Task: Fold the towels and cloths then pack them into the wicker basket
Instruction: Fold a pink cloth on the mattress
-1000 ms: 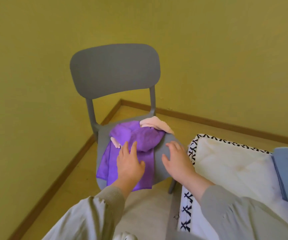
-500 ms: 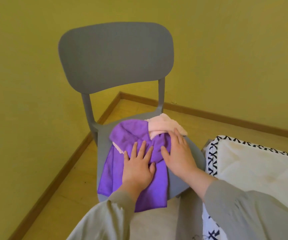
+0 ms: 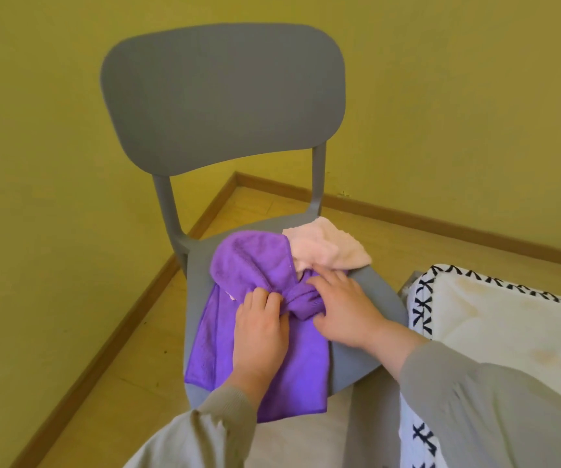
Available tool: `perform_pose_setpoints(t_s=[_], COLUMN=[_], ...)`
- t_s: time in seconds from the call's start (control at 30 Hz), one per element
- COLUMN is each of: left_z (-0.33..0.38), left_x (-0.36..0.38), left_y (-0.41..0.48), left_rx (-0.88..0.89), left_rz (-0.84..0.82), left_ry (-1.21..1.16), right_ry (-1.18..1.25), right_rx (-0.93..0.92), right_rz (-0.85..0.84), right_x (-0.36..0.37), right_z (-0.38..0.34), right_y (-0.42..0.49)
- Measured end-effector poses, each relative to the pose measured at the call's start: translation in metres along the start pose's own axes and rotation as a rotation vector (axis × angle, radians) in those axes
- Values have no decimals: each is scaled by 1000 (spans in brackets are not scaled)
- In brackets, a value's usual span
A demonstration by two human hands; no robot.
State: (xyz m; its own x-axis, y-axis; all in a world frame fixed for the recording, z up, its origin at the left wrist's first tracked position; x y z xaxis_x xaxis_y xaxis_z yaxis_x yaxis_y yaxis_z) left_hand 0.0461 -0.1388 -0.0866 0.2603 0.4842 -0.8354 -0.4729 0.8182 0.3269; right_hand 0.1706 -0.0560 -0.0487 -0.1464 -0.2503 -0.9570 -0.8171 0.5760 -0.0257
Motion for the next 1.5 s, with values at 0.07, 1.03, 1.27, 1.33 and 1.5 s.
perform_pose_setpoints(t_s=[0.07, 1.03, 1.27, 1.33, 1.5], left_z=[3, -1, -4, 2, 62], left_x=[-2, 4, 3, -5, -55], left_y=[-1, 3, 7, 12, 22], left_rx=[4, -90, -248, -260, -111], left_rz=[-9, -127, -263, -268, -284], left_ry=[-11, 195, 81, -25, -297], right_ry=[-14, 1012, 1317, 1302, 1348], right_rx=[30, 715, 743, 706, 588], right_rz=[-51, 1186, 964, 916, 747], right_x=[10, -91, -96, -101, -121], right_z=[6, 42, 38, 37, 22], right_y=[-8, -7, -18, -24, -47])
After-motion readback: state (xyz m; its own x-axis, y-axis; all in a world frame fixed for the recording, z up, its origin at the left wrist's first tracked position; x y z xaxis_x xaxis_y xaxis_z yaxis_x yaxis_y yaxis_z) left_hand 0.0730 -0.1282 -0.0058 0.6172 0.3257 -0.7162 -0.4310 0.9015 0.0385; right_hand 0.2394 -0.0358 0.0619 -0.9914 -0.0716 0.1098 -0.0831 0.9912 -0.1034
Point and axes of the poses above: each hand's wrist, its own y-axis towards the middle knuckle, its own x-axis out of the palm, z = x × y, the point moved 4 cm from there along y, towards the middle knuckle, and after that the axes turned 11 degrees about -x, right-handed, at the moved point
